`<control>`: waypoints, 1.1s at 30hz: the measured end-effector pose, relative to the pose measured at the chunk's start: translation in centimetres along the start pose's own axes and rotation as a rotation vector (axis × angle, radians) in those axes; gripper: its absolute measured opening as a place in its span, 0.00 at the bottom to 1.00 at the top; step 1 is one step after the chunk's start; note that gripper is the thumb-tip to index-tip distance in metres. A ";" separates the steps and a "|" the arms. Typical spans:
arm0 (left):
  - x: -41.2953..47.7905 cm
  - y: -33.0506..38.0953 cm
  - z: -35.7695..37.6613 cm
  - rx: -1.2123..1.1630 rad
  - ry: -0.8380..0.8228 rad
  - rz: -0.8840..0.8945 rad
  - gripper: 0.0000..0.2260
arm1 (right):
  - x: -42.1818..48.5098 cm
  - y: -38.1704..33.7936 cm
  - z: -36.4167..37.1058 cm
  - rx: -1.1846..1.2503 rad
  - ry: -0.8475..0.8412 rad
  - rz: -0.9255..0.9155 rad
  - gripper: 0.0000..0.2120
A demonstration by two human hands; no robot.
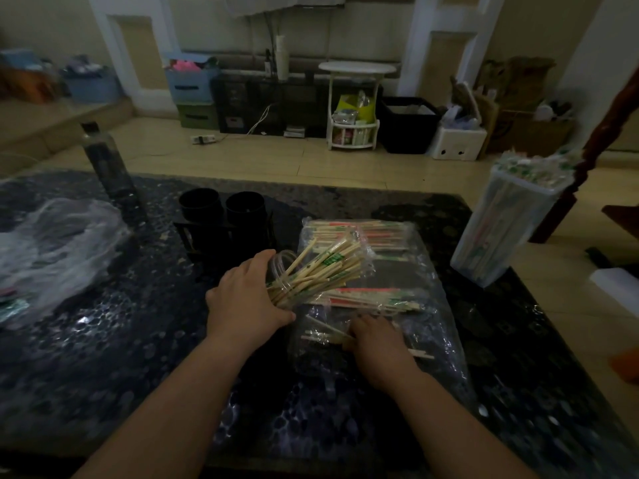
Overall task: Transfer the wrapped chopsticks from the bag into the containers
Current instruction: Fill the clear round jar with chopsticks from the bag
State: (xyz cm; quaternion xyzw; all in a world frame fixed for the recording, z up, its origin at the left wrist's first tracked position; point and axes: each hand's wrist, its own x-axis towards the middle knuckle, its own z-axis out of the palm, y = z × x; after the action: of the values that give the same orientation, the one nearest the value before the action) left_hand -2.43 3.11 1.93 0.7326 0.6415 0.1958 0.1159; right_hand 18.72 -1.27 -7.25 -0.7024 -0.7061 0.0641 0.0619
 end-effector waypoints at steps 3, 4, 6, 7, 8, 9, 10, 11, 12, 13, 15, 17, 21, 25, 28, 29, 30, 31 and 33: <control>0.0 0.1 0.0 0.002 0.002 -0.004 0.47 | -0.2 0.1 0.3 0.026 0.012 0.008 0.12; 0.0 0.1 0.0 -0.001 0.003 -0.004 0.47 | -0.3 0.1 0.3 0.007 0.018 0.004 0.13; -0.1 0.3 0.0 -0.004 0.001 -0.001 0.47 | -0.5 0.1 0.6 -0.047 0.043 -0.003 0.13; -0.1 0.4 0.0 -0.002 -0.001 -0.001 0.47 | -0.8 0.0 0.6 -0.079 0.040 0.003 0.13; -0.1 0.4 0.0 -0.002 -0.004 0.000 0.47 | -1.0 -0.1 0.8 -0.096 0.038 0.006 0.13; -0.2 0.3 0.0 -0.003 -0.007 0.003 0.47 | -1.1 -0.2 0.7 -0.111 0.054 0.017 0.11; -0.2 0.3 0.1 -0.005 -0.010 0.007 0.47 | -1.2 -0.3 0.7 -0.109 0.080 0.023 0.11; -0.3 0.3 0.1 -0.007 -0.012 0.010 0.47 | -1.2 -0.4 0.7 -0.132 0.103 0.019 0.12; -0.3 0.3 0.1 -0.008 -0.011 0.012 0.47 | -1.2 -0.3 0.5 -0.124 0.082 0.011 0.12; -0.3 0.3 0.1 -0.006 -0.009 0.012 0.47 | -1.1 -0.3 0.4 -0.081 0.058 0.000 0.11; -0.4 0.4 0.0 0.000 -0.009 0.008 0.47 | -1.2 0.0 0.3 -0.075 0.037 -0.029 0.10; -0.4 0.4 0.1 0.000 -0.006 0.010 0.47 | -1.6 0.1 0.2 -0.117 0.033 -0.047 0.14; -0.4 0.4 0.1 0.002 -0.006 0.014 0.47 | -2.1 0.0 0.7 -0.150 0.130 -0.074 0.08; -0.2 0.3 -0.1 0.009 0.003 0.011 0.47 | -2.4 -0.6 -2.6 -0.157 -0.031 -0.081 0.12; -0.1 0.3 -0.2 0.010 0.004 0.002 0.47 | -2.7 -1.3 -5.3 -0.095 -0.183 -0.074 0.12; -0.1 0.3 -0.2 0.009 0.003 0.001 0.47 | -2.8 -1.6 -6.2 -0.070 -0.205 -0.064 0.13; -0.1 0.3 -0.2 0.008 0.003 0.003 0.47 | -2.9 -1.8 -7.0 -0.037 -0.232 -0.056 0.16; -0.1 0.3 -0.3 0.008 0.002 0.002 0.47 | -3.0 -2.0 -7.8 -0.020 -0.265 -0.050 0.19; -0.1 0.2 -0.3 0.013 0.002 -0.002 0.47 | -3.2 -2.3 -9.2 -0.021 -0.312 -0.055 0.22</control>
State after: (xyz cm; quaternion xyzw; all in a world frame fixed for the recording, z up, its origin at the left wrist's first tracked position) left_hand -2.42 3.00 2.31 0.7324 0.6437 0.1923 0.1105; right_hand 18.14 -4.40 2.25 -0.6650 -0.7268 0.1632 -0.0543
